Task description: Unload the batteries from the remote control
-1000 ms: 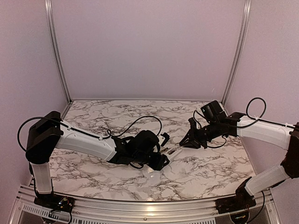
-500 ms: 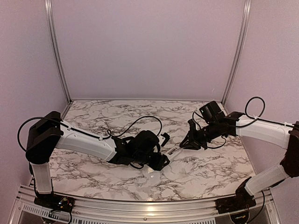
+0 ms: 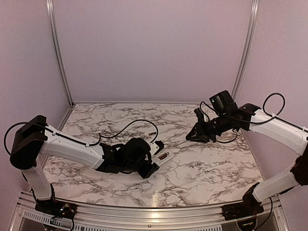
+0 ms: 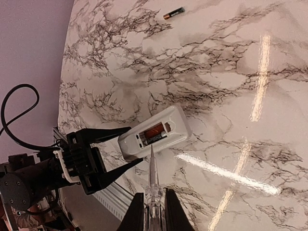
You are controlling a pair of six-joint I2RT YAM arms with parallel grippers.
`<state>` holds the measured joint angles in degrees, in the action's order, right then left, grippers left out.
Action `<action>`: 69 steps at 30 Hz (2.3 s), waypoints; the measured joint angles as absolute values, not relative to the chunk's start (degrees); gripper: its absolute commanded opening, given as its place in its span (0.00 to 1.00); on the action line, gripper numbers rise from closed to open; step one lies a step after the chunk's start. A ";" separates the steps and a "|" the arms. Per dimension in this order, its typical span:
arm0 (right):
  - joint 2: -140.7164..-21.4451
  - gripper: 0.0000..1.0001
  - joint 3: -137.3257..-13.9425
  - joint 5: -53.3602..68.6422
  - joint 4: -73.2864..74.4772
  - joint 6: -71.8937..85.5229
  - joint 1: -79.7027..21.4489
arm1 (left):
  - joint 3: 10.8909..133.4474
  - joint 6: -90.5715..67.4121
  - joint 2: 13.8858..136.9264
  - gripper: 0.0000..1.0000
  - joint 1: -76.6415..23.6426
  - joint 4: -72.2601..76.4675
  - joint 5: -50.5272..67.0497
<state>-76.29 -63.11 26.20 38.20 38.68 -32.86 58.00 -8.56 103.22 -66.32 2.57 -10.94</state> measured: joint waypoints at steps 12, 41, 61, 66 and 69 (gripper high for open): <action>-74.06 0.00 -63.99 25.30 41.10 31.16 -32.86 | 46.00 7.97 92.71 0.00 -66.32 5.58 -17.39; -73.87 0.00 -72.29 27.55 40.05 9.65 -32.88 | 38.28 37.89 80.90 0.00 -61.10 18.28 -21.08; -78.78 0.00 -78.48 28.64 39.33 -5.04 -40.40 | 39.86 48.80 79.29 0.00 -57.74 9.87 -14.24; -79.61 0.00 -78.96 28.47 38.98 -8.10 -42.52 | 41.32 50.43 79.53 0.00 -57.74 8.88 -12.69; -79.79 0.00 -78.96 28.38 38.26 -9.80 -43.72 | 41.71 51.35 79.59 0.00 -57.74 8.40 -11.75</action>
